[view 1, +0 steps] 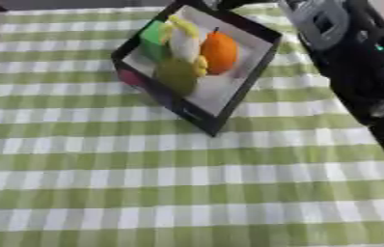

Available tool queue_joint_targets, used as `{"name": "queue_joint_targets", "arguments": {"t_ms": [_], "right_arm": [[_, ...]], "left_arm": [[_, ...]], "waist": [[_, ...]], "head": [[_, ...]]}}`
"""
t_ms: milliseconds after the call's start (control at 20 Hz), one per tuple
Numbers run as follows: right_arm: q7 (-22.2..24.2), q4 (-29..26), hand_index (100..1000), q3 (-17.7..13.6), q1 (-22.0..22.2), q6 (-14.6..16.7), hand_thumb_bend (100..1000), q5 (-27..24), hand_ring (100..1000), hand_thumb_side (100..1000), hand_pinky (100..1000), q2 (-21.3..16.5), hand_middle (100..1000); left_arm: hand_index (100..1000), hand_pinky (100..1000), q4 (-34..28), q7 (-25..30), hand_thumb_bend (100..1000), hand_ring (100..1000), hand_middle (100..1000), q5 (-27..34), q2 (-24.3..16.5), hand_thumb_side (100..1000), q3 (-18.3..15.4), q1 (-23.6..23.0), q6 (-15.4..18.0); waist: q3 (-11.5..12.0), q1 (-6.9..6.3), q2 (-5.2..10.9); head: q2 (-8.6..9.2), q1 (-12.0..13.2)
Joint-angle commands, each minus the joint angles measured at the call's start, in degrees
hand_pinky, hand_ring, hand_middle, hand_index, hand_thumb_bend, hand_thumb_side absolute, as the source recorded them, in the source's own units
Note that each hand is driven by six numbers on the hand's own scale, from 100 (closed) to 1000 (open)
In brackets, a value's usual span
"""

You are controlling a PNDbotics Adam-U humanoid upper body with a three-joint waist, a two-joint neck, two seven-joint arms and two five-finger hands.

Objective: Pick up objects on the table and place them in the box.

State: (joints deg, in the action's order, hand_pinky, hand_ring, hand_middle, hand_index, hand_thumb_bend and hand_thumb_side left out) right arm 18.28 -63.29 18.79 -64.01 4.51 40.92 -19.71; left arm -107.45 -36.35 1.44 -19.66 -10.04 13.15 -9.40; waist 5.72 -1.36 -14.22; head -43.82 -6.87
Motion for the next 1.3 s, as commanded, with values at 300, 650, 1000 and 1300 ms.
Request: {"name": "queue_joint_targets", "arguments": {"t_ms": [300,650,1000,1300], "right_arm": [[0.6,7.1,921,0.4,-0.2,8.3,324,8.3,856,281,893,1.1,769],[-2.2,1.1,990,-1.6,-1.5,4.8,205,4.5,906,419,965,-0.8,860],[-1.1,-2.1,1000,-0.3,-2.1,2.2,280,3.1,916,523,982,-2.8,884],[-1.1,1.0,1000,0.6,-1.8,2.6,284,7.3,904,466,969,-2.5,868]], "left_arm": [[819,738,-1.1,0.0,650,648,669,0.0,-1.4,399,-0.5,0.1,-0.1],[821,737,-1.0,0.0,654,648,670,0.0,-1.6,398,-0.5,-0.3,-0.1],[820,737,-0.9,0.1,656,647,668,-0.1,-1.7,397,-0.5,-0.6,0.0],[819,735,-0.9,0.0,657,646,666,0.0,-1.6,396,-0.5,-0.7,0.0]], "waist": [[-0.3,-0.55,2.30],[-1.0,-0.44,2.87],[-1.6,-0.37,3.44],[-1.5,-0.28,3.29]], "head": [[-0.30,0.2],[-0.30,0.7],[-0.30,0.9],[-0.30,0.8]]}}
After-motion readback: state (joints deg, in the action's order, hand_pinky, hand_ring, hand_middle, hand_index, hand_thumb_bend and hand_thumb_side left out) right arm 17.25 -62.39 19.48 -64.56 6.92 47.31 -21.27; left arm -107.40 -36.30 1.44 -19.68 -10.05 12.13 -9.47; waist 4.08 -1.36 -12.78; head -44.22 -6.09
